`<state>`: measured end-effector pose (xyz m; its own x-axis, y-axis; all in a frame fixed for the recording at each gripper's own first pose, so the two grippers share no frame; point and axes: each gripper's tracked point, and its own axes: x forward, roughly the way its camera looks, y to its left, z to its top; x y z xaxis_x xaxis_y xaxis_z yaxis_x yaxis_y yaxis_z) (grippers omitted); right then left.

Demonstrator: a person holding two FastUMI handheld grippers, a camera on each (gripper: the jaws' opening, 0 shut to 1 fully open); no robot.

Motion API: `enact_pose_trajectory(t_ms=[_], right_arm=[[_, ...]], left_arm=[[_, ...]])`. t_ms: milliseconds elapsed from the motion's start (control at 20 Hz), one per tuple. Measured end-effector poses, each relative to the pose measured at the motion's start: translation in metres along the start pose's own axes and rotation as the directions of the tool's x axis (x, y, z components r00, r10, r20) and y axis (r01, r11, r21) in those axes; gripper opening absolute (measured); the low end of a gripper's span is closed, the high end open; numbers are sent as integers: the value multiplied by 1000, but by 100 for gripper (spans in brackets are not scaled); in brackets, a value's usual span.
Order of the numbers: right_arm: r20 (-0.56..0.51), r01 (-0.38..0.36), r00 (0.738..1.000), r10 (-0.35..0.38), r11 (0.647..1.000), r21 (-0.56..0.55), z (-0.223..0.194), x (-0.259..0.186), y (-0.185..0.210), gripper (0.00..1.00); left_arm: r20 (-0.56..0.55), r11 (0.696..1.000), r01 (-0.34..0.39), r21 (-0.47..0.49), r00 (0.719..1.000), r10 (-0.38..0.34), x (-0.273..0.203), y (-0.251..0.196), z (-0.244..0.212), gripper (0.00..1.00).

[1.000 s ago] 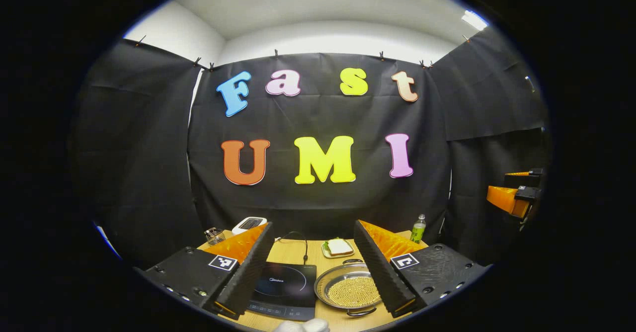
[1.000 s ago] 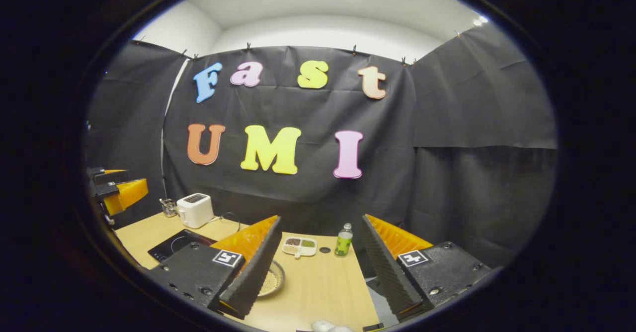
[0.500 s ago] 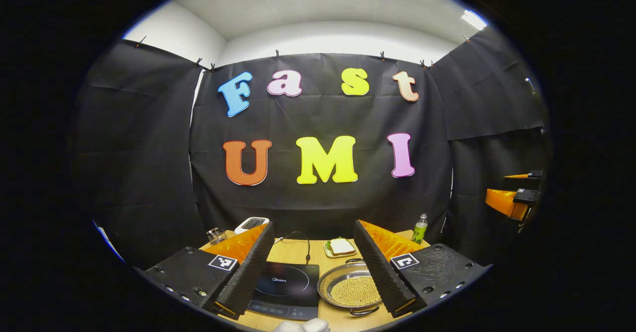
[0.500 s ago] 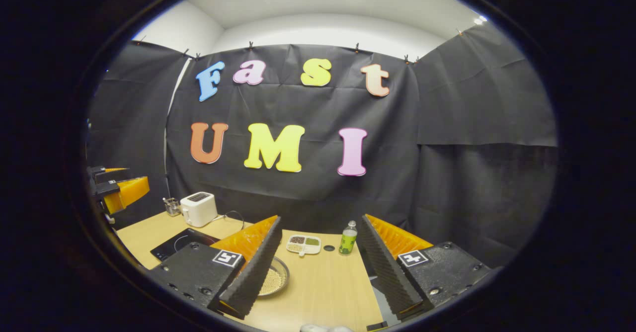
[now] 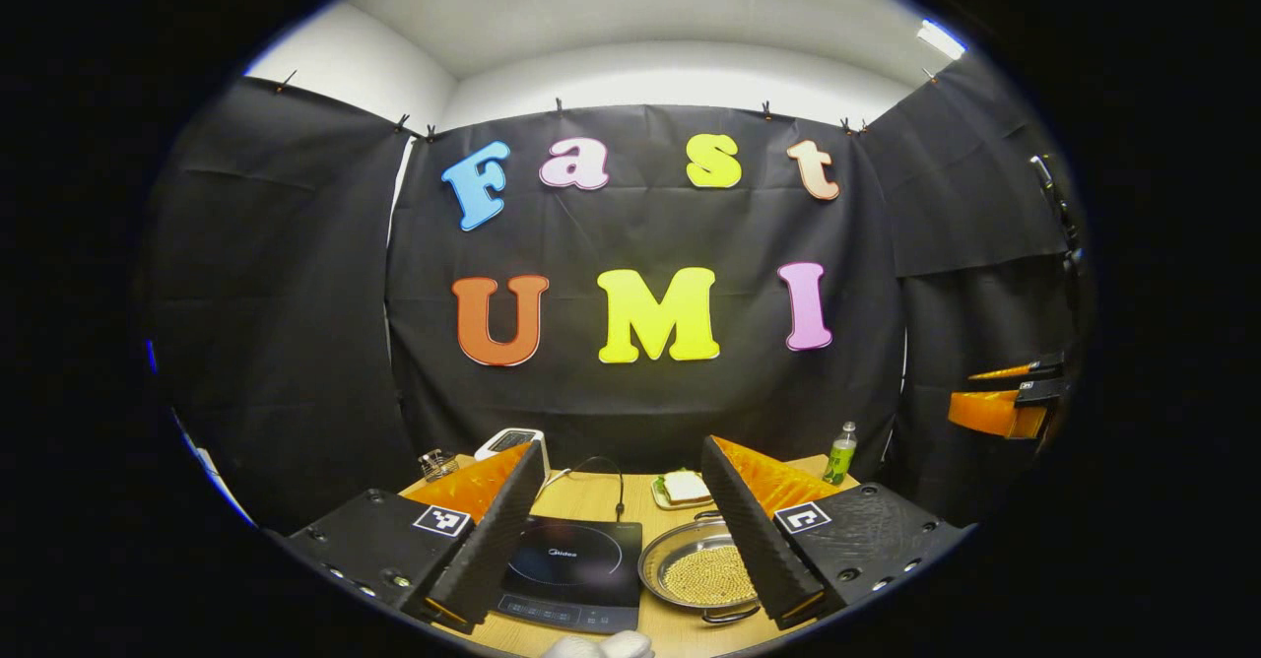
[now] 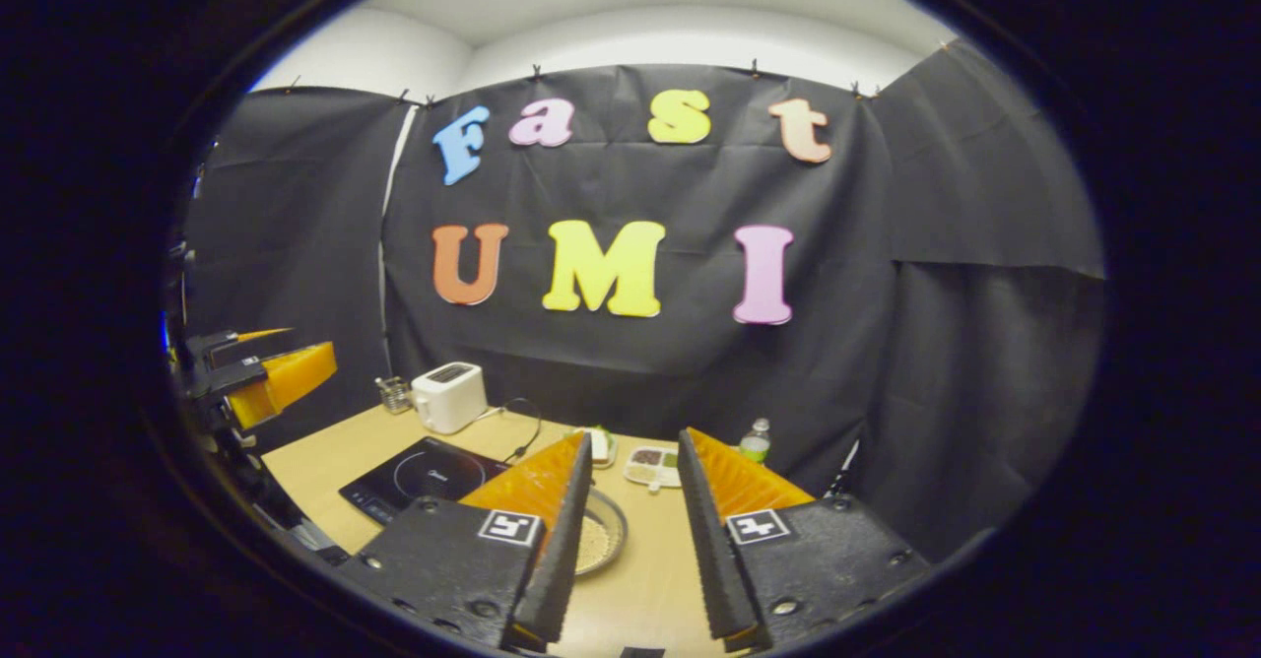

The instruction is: First push the handle of the pot to place it horizontally, then grasp the pot with both hands and set it on the induction cooktop.

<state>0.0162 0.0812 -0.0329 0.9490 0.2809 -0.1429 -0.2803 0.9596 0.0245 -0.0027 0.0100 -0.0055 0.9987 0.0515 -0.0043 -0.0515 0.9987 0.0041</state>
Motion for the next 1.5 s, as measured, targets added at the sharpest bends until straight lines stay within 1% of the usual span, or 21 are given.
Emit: enact_pose_trajectory(t_ms=[50, 100, 150, 250, 300, 500, 600, 650, 700, 800, 850, 950, 1000, 1050, 1200, 1450, 1500], right_arm=[[-37, -44, 998, 44, 999, -9, -10, 8, 10, 29], [-73, -89, 993, 88, 996, -12, -19, 16, 21, 16], [-116, -115, 987, 115, 993, 4, -31, 24, 29, 8], [-179, -190, 964, 198, 980, 62, -50, 39, 55, 4], [-214, -202, 953, 214, 976, 77, -63, 49, 64, 2], [-369, -270, 886, 280, 960, 80, -123, 75, 101, 4], [-419, -297, 856, 303, 952, 81, -146, 85, 120, 4], [-439, -310, 842, 314, 947, 83, -159, 89, 128, 1], [-465, -324, 823, 327, 942, 88, -171, 93, 137, 4], [-505, -344, 790, 346, 933, 100, -194, 101, 153, 4], [-517, -352, 780, 353, 930, 105, -203, 104, 159, 4], [-559, -363, 747, 359, 925, 109, -224, 109, 172, 4], [-577, -367, 731, 364, 923, 117, -235, 111, 178, 1], [-594, -370, 714, 371, 920, 130, -244, 112, 183, 4], [-631, -361, 682, 369, 921, 148, -269, 118, 193, 4], [-681, -336, 636, 363, 925, 179, -298, 123, 197, 3], [-686, -327, 631, 361, 927, 187, -302, 124, 196, 4]], left_arm=[[-3, 1000, -6, 0, 1000, 6, -1, 1, -1, 96], [-5, 1000, -10, -1, 1000, 10, -3, 3, -2, 96], [-9, 1000, -16, -2, 1000, 16, -3, 5, -6, 96], [-13, 1000, -29, -3, 999, 29, -4, 10, -9, 96], [-15, 999, -35, -5, 999, 35, -4, 13, -12, 96], [-36, 998, -59, -12, 998, 58, -7, 22, -24, 96], [-42, 998, -67, -11, 997, 67, -10, 27, -28, 96], [-39, 998, -69, -6, 997, 68, -9, 28, -27, 96], [-37, 997, -71, -4, 997, 71, -10, 29, -27, 96], [-35, 997, -73, -3, 997, 73, -11, 30, -30, 96], [-37, 997, -76, -6, 996, 75, -10, 31, -32, 96], [-44, 997, -79, -13, 996, 78, -9, 32, -34, 96], [-47, 997, -82, -16, 996, 81, -10, 33, -35, 96], [-48, 997, -81, -18, 996, 80, -9, 34, -36, 96], [-59, 997, -79, -20, 995, 78, -6, 35, -41, 96], [-68, 999, -41, -8, 997, 41, -5, 29, -48, 96], [-68, 999, -37, -3, 997, 37, -4, 29, -49, 96]])
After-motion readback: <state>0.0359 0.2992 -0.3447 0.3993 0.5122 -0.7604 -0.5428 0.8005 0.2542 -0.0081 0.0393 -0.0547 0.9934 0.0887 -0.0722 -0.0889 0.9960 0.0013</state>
